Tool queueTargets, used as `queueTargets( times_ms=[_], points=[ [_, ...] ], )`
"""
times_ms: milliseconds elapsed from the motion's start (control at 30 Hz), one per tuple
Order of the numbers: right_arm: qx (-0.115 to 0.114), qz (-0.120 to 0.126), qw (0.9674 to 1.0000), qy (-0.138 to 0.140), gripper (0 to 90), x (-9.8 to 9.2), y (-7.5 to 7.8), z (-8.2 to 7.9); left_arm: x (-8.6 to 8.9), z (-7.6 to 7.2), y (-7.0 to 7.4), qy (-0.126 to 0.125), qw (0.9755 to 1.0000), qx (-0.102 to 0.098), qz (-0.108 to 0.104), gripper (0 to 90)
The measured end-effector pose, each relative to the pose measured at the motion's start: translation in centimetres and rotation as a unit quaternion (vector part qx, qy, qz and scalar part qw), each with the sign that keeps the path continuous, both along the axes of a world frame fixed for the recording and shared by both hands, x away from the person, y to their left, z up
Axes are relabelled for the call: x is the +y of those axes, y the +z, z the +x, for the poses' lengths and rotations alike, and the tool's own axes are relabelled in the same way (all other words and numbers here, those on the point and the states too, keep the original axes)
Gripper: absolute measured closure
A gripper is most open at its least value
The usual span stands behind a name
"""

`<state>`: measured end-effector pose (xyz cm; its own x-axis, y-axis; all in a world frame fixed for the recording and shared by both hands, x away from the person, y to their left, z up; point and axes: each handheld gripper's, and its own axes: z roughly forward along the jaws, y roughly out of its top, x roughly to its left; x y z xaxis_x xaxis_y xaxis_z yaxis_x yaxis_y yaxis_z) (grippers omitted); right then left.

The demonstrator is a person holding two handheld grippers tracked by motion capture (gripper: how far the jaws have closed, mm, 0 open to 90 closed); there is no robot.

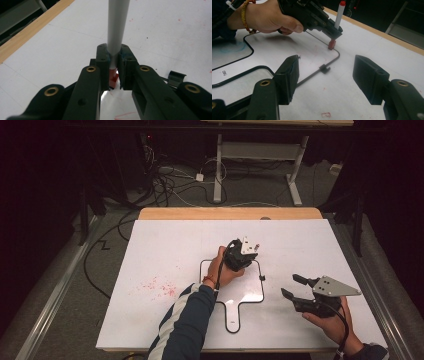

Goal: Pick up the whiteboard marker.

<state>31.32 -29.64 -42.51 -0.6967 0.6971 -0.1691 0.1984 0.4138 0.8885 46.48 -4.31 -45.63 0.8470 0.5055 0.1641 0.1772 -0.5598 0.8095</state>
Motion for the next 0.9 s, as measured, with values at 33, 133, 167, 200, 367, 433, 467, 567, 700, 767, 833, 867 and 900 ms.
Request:
queueTargets(
  times_ms=[33, 133, 167, 200, 367, 433, 467, 567, 700, 767, 833, 867, 900],
  points=[
    [0.001, 0.001, 1.0000, 0.000, 39.0, 0.0, 0.0, 0.0, 0.0, 0.0, 0.0, -0.004, 1.0000, 0.006, -0.006, 78.7],
    [0.001, 0.003, 1.0000, -0.001, 39.0, 0.0, 0.1, 0.0, -0.1, -0.3, 0.2, -0.036, 0.9990, 0.025, -0.010, 78.8],
    [0.001, 0.003, 1.0000, -0.001, 39.0, 0.0, 0.1, 0.0, -0.3, -0.5, 0.3, -0.041, 0.9987, 0.029, -0.009, 78.7],
    [0.000, 0.003, 1.0000, 0.001, 39.0, -0.1, 0.1, 0.0, -0.3, -0.6, 0.4, -0.050, 0.9981, 0.035, -0.007, 78.7],
    [0.001, 0.000, 1.0000, -0.002, 39.0, 0.0, 0.1, -0.1, 0.6, -0.3, 0.6, -0.019, 0.9993, 0.029, 0.011, 78.7],
    [0.001, -0.002, 1.0000, -0.003, 39.0, 0.0, 0.1, -0.1, 1.5, 0.0, 0.5, -0.007, 0.9991, 0.042, 0.003, 78.7],
    [0.000, -0.001, 1.0000, -0.002, 39.0, -0.1, 0.1, -0.1, 1.8, 0.1, 0.5, -0.007, 0.9989, 0.047, 0.000, 78.8],
    [0.002, -0.001, 1.0000, -0.005, 39.0, -0.2, 0.1, -0.1, 2.5, -0.3, 0.7, -0.011, 0.9983, 0.057, 0.005, 78.8],
    [0.002, 0.000, 1.0000, -0.004, 38.9, -0.2, 0.1, -0.1, 3.0, -1.2, 0.9, -0.028, 0.9966, 0.077, 0.002, 78.8],
    [0.001, 0.000, 1.0000, -0.003, 39.0, -0.2, 0.2, -0.2, 3.1, -1.5, 0.8, -0.045, 0.9943, 0.096, -0.011, 78.8],
    [0.000, -0.001, 1.0000, -0.003, 38.9, -0.1, 0.2, -0.2, 3.0, -1.9, 0.8, -0.045, 0.9947, 0.092, -0.009, 78.8],
    [0.000, -0.001, 1.0000, -0.003, 38.9, 0.0, 0.2, -0.2, 2.8, -2.1, 0.8, -0.047, 0.9953, 0.085, -0.008, 78.8],
    [0.000, -0.002, 1.0000, -0.003, 39.0, 0.0, 0.2, -0.1, 2.8, -2.1, 0.7, -0.045, 0.9956, 0.081, -0.010, 78.8]
  ],
)
